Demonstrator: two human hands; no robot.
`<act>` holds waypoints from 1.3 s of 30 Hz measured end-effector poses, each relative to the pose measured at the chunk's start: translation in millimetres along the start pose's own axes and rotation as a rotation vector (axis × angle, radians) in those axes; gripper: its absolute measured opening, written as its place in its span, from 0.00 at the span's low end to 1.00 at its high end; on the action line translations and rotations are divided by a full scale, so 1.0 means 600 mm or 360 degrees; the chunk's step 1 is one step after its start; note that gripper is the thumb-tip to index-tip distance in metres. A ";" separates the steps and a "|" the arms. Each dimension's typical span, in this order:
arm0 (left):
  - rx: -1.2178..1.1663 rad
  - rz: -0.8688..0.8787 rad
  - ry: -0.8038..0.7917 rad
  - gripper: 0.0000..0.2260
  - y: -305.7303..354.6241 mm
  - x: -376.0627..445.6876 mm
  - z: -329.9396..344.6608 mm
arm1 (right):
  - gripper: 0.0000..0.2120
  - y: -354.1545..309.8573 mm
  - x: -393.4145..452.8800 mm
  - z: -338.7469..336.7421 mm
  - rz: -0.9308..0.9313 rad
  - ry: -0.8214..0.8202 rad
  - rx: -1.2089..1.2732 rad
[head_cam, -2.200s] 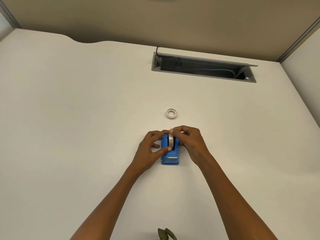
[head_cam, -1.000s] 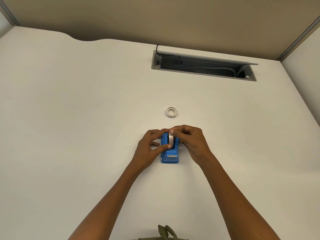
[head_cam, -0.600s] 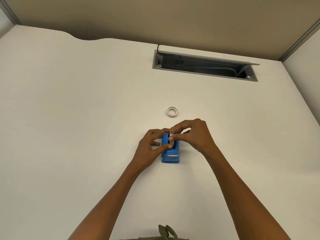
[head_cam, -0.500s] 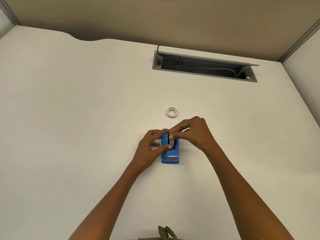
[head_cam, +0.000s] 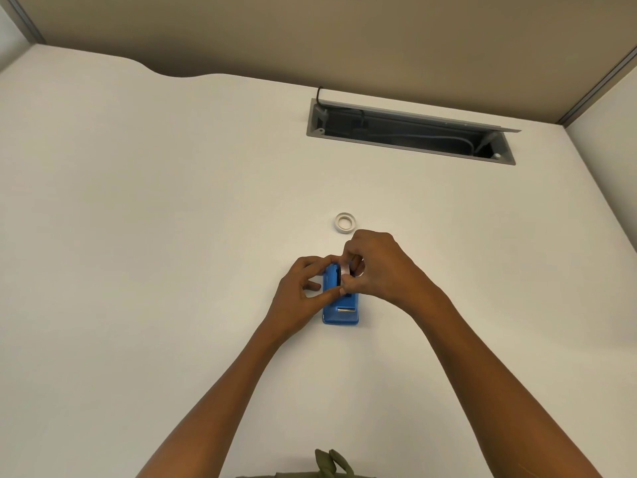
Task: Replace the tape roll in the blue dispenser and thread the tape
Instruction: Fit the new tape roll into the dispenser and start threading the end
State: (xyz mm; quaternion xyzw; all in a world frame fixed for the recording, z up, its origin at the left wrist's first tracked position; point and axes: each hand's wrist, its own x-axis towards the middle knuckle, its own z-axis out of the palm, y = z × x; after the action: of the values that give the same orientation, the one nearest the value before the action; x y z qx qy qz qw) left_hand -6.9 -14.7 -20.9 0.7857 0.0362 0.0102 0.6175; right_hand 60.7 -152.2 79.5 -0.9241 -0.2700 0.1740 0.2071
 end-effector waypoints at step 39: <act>0.0019 0.0018 0.0007 0.20 0.001 0.003 -0.001 | 0.09 -0.006 0.017 -0.012 0.0154 -0.0130 0.0100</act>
State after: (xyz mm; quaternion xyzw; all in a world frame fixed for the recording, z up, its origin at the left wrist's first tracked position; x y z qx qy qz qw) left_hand -5.2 -14.2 -20.3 0.7895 0.0331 0.0152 0.6126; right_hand 70.3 -145.7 85.4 -0.9213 -0.2276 0.2298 0.2161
